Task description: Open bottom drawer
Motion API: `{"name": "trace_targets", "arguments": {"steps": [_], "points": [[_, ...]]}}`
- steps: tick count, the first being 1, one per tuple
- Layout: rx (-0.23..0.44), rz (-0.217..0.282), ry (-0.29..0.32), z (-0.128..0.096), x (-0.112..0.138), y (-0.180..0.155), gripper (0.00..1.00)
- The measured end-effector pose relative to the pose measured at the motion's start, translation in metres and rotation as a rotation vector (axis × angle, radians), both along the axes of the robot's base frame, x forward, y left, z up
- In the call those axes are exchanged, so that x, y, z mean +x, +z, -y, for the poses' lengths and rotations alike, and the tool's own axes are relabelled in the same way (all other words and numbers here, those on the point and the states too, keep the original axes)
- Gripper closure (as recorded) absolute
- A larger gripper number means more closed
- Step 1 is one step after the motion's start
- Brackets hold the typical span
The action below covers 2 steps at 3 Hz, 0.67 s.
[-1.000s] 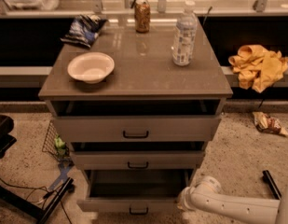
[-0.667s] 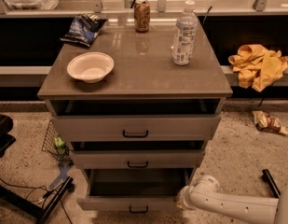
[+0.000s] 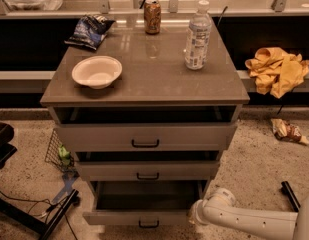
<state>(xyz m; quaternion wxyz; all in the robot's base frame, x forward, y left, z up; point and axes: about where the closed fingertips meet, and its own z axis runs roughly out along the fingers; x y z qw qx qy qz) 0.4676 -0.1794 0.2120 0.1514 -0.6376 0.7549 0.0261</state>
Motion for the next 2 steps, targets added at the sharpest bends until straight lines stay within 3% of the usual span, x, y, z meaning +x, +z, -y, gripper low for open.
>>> {"name": "trace_targets", "arguments": {"steps": [1, 2], "points": [[0.001, -0.002, 0.001, -0.0007, -0.0009, -0.0011, 0.12], [0.001, -0.002, 0.001, -0.0007, -0.001, -0.0011, 0.0]]}}
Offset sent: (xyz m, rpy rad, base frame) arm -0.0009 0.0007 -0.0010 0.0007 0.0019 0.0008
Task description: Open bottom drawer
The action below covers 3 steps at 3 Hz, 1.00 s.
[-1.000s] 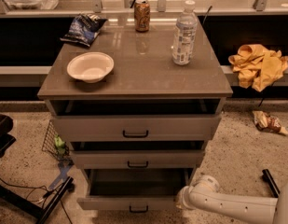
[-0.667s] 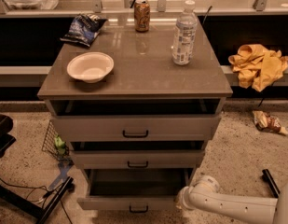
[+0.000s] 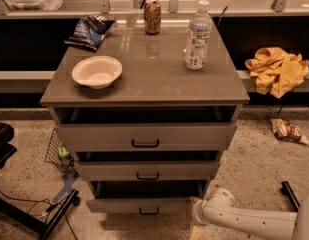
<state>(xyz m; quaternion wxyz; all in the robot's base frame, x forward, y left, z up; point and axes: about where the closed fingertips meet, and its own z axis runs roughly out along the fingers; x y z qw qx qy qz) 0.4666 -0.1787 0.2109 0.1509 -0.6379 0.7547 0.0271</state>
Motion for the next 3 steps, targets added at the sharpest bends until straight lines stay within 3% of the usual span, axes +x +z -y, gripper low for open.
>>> {"name": "trace_targets", "arguments": {"steps": [1, 3], "points": [[0.0, -0.001, 0.0, -0.0003, -0.0004, -0.0005, 0.03], [0.002, -0.005, 0.002, -0.0016, -0.0022, -0.0025, 0.49]]}}
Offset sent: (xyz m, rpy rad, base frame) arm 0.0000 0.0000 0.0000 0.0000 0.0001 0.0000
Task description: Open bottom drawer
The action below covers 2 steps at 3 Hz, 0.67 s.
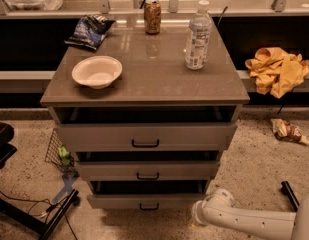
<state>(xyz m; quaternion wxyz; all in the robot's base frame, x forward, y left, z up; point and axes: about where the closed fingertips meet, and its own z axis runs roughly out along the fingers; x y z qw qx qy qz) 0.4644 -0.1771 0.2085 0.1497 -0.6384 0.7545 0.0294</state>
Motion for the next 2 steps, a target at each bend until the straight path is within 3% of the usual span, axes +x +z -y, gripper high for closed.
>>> {"name": "trace_targets", "arguments": {"steps": [1, 2], "points": [[-0.016, 0.044, 0.004, 0.0011, 0.007, 0.0198, 0.72], [-0.021, 0.055, 0.007, 0.0007, 0.0087, 0.0232, 0.78]]}}
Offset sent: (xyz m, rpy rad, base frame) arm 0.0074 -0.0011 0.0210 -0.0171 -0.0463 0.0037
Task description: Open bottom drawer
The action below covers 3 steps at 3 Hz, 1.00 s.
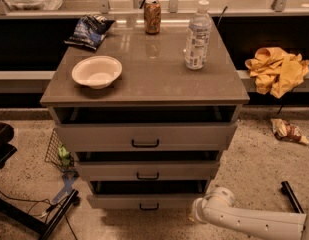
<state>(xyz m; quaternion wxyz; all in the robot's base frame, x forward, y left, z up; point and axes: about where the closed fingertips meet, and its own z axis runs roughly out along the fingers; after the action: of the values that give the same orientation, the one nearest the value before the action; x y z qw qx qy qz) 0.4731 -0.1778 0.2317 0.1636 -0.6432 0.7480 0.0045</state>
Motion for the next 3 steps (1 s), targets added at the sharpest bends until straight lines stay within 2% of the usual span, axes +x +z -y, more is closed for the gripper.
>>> {"name": "trace_targets", "arguments": {"steps": [1, 2, 3], "points": [[0.005, 0.001, 0.0, 0.0, -0.001, -0.001, 0.47], [0.056, 0.035, -0.013, 0.002, 0.003, -0.005, 0.23], [0.12, 0.094, -0.029, 0.011, 0.021, -0.003, 0.02]]}}
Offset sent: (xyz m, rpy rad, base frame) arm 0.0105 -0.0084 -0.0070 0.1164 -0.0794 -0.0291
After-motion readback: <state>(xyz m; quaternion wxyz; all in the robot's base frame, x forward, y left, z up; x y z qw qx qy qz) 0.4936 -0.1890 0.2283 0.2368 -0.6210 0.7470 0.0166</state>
